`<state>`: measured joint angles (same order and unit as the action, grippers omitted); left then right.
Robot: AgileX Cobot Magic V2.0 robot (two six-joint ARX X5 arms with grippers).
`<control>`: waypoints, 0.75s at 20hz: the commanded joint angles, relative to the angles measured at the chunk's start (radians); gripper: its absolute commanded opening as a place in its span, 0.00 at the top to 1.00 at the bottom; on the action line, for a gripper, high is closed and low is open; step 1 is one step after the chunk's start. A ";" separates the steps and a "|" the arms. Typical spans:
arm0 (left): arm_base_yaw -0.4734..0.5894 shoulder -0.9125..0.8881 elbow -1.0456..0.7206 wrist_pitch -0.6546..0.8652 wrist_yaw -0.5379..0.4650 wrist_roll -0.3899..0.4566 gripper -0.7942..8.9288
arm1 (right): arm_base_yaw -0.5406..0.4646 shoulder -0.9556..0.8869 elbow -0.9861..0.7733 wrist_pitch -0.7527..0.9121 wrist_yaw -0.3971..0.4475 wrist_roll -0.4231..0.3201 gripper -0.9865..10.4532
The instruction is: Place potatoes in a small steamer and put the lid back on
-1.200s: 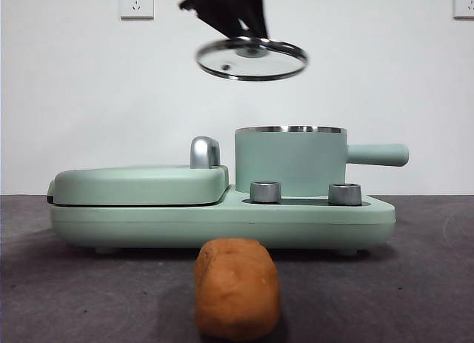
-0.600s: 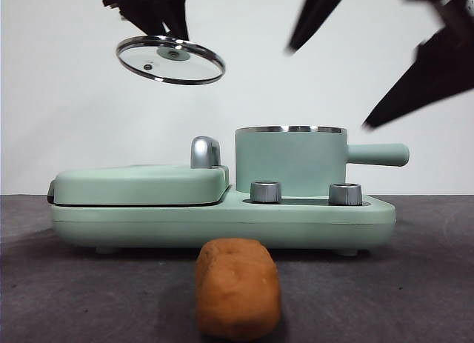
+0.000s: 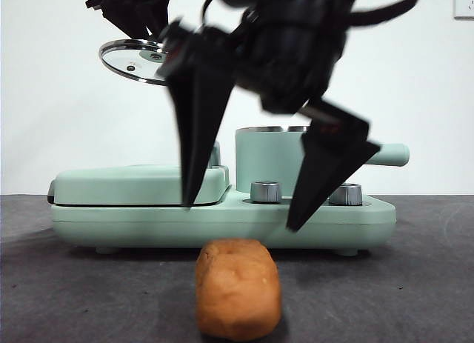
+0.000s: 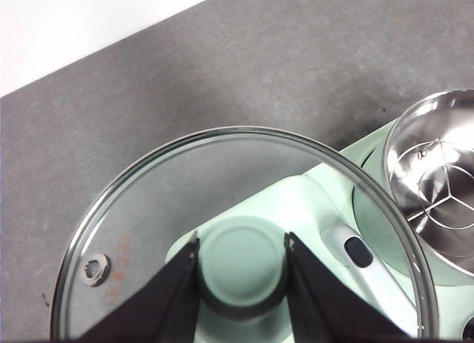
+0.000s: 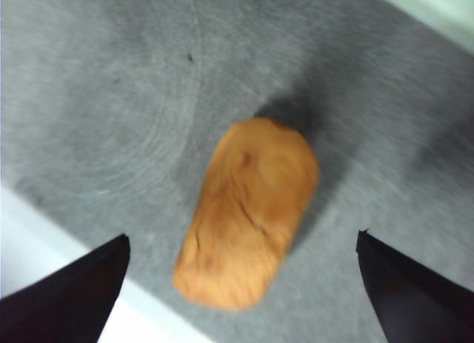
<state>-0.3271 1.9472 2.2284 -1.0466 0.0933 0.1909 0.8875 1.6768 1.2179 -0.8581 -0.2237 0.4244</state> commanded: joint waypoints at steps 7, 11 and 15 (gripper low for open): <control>0.008 -0.010 0.039 0.027 0.016 0.006 0.90 | 0.054 0.145 0.027 0.029 0.019 -0.017 0.81; 0.014 -0.010 0.039 0.021 0.016 0.007 0.90 | 0.053 0.144 0.033 0.011 0.011 -0.016 0.87; 0.022 -0.010 0.039 0.020 0.017 0.006 0.90 | 0.040 0.144 0.146 -0.153 0.014 -0.043 0.87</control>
<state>-0.3038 1.9472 2.2284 -1.0470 0.1040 0.1913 0.9176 1.8034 1.3437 -1.0187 -0.2111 0.4015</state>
